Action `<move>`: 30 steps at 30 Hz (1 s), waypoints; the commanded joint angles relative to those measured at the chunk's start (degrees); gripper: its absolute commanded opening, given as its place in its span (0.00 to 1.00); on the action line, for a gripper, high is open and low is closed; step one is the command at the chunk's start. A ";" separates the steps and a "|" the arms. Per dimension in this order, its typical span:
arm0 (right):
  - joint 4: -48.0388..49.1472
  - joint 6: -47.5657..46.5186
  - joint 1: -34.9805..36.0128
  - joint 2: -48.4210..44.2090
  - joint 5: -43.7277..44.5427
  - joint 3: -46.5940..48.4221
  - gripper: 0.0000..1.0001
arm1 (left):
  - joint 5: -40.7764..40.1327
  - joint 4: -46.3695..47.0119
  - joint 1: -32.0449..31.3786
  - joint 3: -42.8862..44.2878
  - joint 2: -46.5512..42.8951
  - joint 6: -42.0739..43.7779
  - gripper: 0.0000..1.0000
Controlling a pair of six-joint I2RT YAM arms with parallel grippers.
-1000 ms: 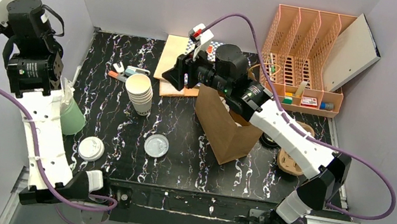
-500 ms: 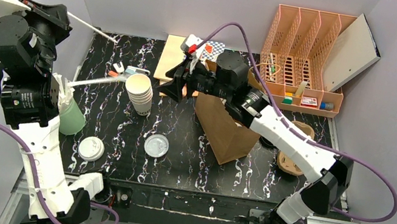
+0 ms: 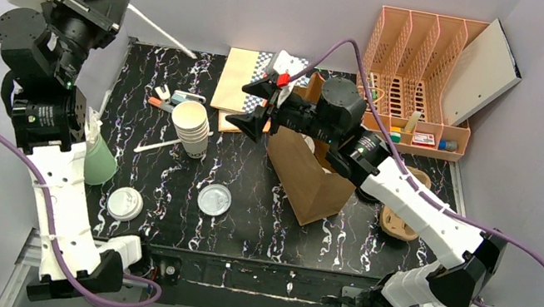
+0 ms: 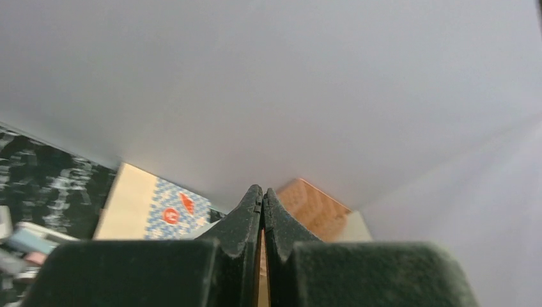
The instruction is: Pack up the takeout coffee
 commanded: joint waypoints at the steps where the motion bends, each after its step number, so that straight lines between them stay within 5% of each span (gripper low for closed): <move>1: 6.05 -8.29 0.35 -2.12 -5.11 0.23 0.78 | 14.80 12.89 0.29 -3.83 0.28 -12.03 0.00; 12: 10.74 -16.35 1.22 3.44 -0.12 7.37 0.66 | 20.29 21.91 -1.89 -7.37 2.54 -18.65 0.00; 21: 14.99 -19.76 1.85 12.07 6.71 15.27 0.58 | 15.78 23.63 -13.97 -8.52 5.72 -13.29 0.00; 30: 22.55 -24.72 3.26 15.51 17.16 16.48 0.47 | 13.20 22.55 -17.57 -9.91 5.96 -10.03 0.00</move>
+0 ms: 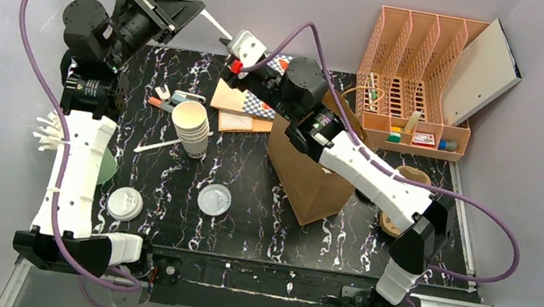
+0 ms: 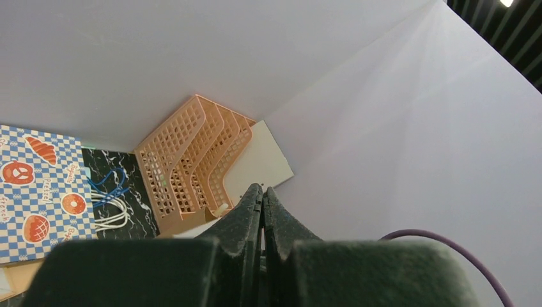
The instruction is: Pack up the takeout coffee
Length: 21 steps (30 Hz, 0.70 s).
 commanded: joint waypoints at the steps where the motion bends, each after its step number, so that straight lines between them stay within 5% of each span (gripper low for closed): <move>1: 7.92 -4.40 0.85 -2.44 4.92 -0.37 0.48 | -1.97 0.90 -1.62 0.18 -1.14 3.15 0.00; 8: 9.75 -6.68 0.86 -11.00 0.50 -11.22 0.53 | -3.37 -2.08 -1.72 0.88 -0.89 4.79 0.00; 21: 3.27 -10.14 0.76 -1.49 7.96 1.95 0.53 | -2.80 -2.26 -2.26 0.06 -2.52 4.27 0.00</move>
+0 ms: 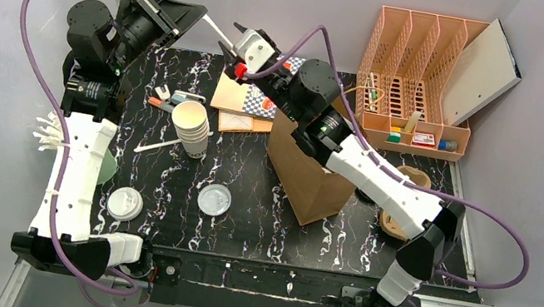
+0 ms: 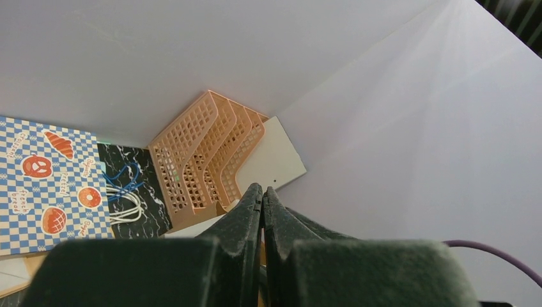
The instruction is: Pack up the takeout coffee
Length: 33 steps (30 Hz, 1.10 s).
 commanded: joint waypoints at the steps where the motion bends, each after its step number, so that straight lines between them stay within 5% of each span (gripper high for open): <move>1: -1.08 -1.22 0.12 2.15 1.66 4.02 0.53 | 0.70 0.54 -0.35 0.09 -2.31 0.49 0.00; 6: -2.26 -0.91 0.11 3.64 1.28 5.86 0.48 | 1.35 0.15 -0.39 0.55 -2.88 0.44 0.00; 14: -0.37 0.45 0.15 2.29 1.28 4.85 0.04 | 1.39 -0.36 -0.35 0.11 -3.89 0.73 0.00; 18: 0.85 1.34 0.11 0.37 1.28 3.74 0.01 | 0.95 -0.34 -0.36 0.01 -4.42 1.07 0.32; 21: 1.19 1.47 0.16 -0.86 1.35 3.10 0.01 | 1.50 -0.42 -0.36 0.80 -4.56 1.85 0.36; 25: 1.21 1.07 0.15 -2.89 3.20 2.24 0.01 | -3.69 -1.99 -0.35 1.19 -6.28 3.59 0.78; 33: -1.85 2.75 -0.23 -12.73 12.00 -3.24 0.01 | -16.47 -15.45 -0.35 2.32 -9.69 14.31 0.81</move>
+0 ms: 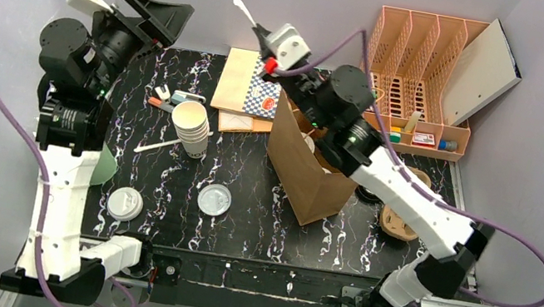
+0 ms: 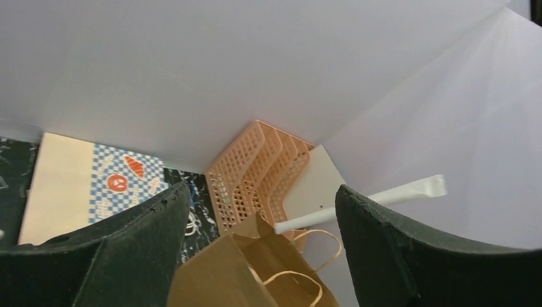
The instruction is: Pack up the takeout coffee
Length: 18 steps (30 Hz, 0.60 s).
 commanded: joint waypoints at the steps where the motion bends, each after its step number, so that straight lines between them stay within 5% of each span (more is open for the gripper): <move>1: 0.07 2.62 -0.22 -8.37 7.52 -2.79 0.01 | -8.01 -7.59 -0.15 -0.06 -2.75 6.86 0.81; 12: -11.16 13.56 -0.41 -22.96 26.19 -12.68 0.01 | -21.68 -16.38 -0.16 -11.09 -6.53 13.64 0.80; 18: -10.55 20.48 -0.42 -32.58 31.29 -24.68 0.01 | -22.79 -16.49 -0.21 -15.29 -7.55 14.53 0.81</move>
